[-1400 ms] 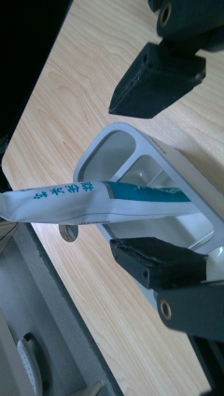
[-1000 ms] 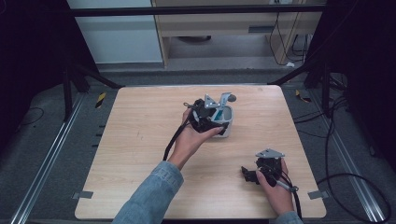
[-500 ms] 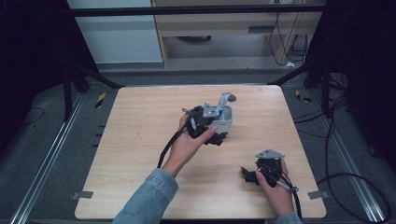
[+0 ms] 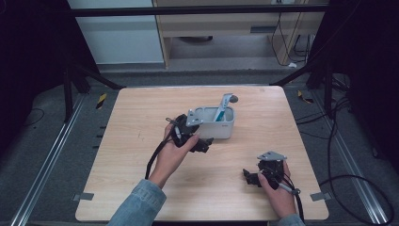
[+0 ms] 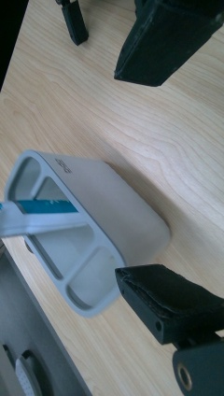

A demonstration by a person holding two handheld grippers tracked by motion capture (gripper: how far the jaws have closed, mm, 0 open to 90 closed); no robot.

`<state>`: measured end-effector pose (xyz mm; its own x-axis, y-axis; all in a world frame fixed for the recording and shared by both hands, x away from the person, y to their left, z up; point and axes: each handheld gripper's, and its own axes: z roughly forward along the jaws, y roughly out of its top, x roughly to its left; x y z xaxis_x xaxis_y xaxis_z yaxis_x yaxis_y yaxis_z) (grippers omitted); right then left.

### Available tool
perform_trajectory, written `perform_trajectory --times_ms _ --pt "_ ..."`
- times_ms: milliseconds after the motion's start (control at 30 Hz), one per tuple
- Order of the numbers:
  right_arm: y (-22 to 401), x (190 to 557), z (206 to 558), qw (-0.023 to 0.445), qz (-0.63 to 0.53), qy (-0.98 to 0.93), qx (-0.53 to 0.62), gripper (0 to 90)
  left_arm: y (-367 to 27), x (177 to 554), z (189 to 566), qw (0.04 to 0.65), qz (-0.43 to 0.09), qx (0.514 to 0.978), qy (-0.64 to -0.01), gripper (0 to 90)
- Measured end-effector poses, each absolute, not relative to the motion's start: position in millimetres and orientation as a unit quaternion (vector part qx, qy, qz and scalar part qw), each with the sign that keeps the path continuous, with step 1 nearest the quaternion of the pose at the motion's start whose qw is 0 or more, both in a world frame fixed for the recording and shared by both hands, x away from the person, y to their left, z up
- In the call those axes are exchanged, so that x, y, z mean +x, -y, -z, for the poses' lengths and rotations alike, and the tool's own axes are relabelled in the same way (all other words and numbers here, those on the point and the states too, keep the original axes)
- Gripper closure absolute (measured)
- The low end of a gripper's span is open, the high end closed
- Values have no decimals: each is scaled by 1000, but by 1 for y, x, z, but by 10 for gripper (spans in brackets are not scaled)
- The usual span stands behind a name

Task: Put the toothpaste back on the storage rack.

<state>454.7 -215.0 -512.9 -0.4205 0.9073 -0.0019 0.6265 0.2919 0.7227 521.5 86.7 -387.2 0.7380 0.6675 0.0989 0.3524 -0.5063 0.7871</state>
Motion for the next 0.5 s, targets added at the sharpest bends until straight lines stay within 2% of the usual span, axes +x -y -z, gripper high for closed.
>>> perform_trajectory --times_ms 267,500 --pt "215 454 513 215 -330 -777 491 4 -117 516 393 388 -199 840 -322 58" --pt "215 454 513 215 -330 -777 491 3 -142 518 413 367 -203 842 -340 61"
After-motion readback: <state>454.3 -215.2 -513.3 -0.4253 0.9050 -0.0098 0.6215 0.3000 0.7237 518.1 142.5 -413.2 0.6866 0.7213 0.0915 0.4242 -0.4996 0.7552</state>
